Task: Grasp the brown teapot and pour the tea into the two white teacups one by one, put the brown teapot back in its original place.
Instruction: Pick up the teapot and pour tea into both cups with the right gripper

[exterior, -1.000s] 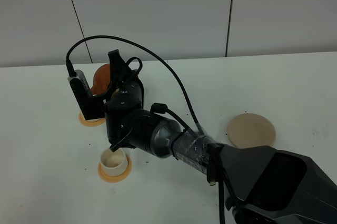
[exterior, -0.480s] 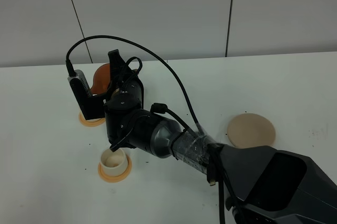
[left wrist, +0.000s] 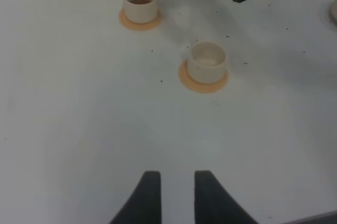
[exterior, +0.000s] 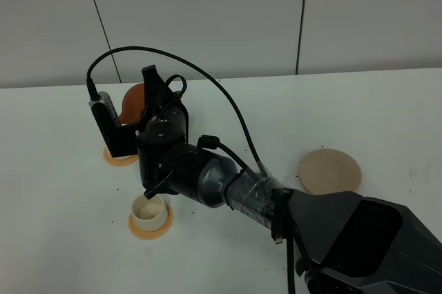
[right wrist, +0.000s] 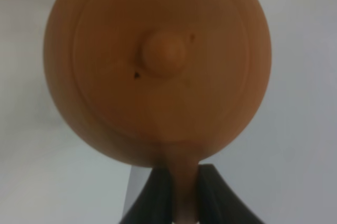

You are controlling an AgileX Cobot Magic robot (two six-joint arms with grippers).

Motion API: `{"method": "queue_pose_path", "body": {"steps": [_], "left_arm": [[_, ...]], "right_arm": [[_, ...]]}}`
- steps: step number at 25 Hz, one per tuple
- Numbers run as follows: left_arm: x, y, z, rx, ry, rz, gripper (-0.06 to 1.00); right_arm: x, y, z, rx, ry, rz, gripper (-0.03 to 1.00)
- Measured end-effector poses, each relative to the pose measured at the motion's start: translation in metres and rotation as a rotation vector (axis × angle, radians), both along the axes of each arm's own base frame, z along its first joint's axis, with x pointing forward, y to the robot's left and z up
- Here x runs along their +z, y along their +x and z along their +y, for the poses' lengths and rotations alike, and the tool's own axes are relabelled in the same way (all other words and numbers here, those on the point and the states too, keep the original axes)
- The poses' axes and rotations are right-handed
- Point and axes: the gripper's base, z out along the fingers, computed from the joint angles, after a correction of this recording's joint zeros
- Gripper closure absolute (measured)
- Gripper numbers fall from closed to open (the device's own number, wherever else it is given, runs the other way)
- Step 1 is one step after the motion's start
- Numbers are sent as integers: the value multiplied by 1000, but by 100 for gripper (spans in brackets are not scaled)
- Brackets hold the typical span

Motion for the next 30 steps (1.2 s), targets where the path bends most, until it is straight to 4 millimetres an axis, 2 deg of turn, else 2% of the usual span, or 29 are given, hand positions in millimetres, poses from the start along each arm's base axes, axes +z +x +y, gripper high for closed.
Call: {"method": "queue_pose_path", "body": {"steps": [30], "left_arm": [[0,0,0,0,0,0,72]], "right_arm": [[-5,1,-3,-33,60,79,87]]}}
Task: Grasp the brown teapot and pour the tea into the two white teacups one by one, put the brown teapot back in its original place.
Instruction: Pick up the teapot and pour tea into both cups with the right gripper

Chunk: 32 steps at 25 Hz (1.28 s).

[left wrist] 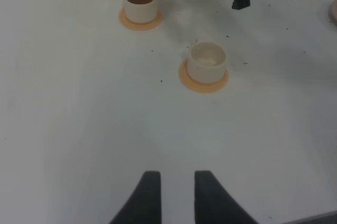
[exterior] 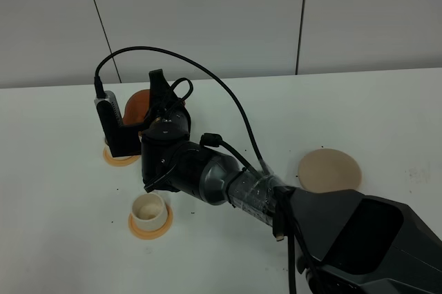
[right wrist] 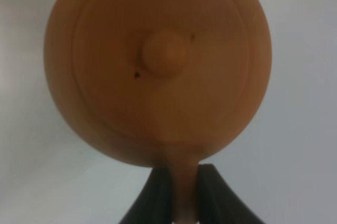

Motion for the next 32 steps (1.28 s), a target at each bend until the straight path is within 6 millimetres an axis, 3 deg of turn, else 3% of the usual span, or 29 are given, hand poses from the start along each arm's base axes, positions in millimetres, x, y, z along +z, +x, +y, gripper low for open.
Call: {"method": "queue_pose_path", "body": {"steps": [13,21,32], "left_arm": [[0,0,0,0,0,0,72],[0,0,0,0,0,0,72],[0,0,0,0,0,0,72]], "right_arm": [[-1,1,-2,-22,44,50,87],[21,6,-12,-65,141,110,87],[13,1,-12,-117,214,237,87]]}}
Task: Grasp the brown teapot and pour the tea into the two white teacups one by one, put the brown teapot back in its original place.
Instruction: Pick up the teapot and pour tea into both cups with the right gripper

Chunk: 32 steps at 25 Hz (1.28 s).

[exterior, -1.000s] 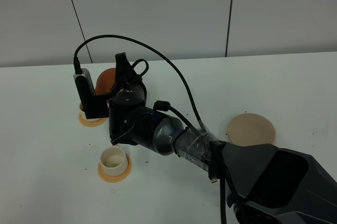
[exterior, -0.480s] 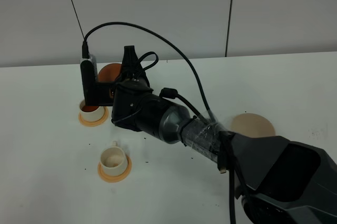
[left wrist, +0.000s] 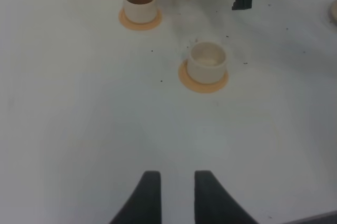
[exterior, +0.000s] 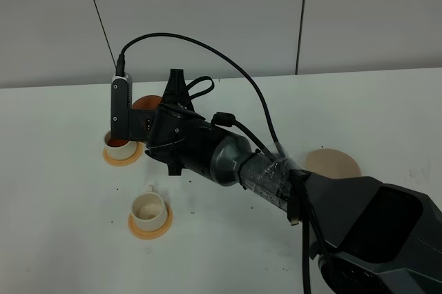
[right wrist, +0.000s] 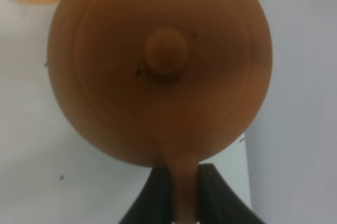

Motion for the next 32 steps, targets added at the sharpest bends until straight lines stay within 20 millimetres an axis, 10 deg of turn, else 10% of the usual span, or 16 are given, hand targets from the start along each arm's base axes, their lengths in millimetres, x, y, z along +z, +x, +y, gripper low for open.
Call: {"method": "queue_pose_path", "body": {"steps": [32], "left_arm": [[0,0,0,0,0,0,72]], "right_arm": [[37,16,-48,-207,128,480,87]]}}
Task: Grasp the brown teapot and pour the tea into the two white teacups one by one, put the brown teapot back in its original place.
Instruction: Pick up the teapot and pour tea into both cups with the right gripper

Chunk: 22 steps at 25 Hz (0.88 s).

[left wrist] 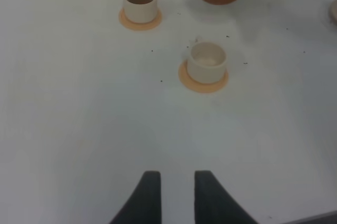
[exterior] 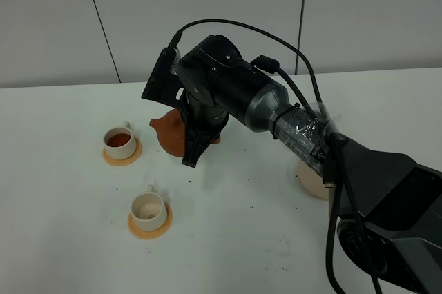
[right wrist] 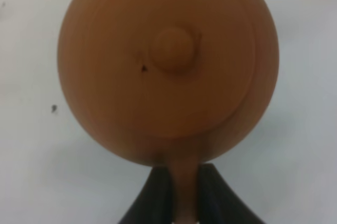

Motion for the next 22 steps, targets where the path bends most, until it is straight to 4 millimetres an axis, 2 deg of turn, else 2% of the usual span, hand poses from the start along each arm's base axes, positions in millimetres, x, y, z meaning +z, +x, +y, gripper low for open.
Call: {"method": "queue_pose_path", "body": {"steps": [12,22], "left_arm": [[0,0,0,0,0,0,72],[0,0,0,0,0,0,72]], "right_arm": [[4,-2,3,12,33,21,87],[47,-6,0,-50,120,-28,87]]}}
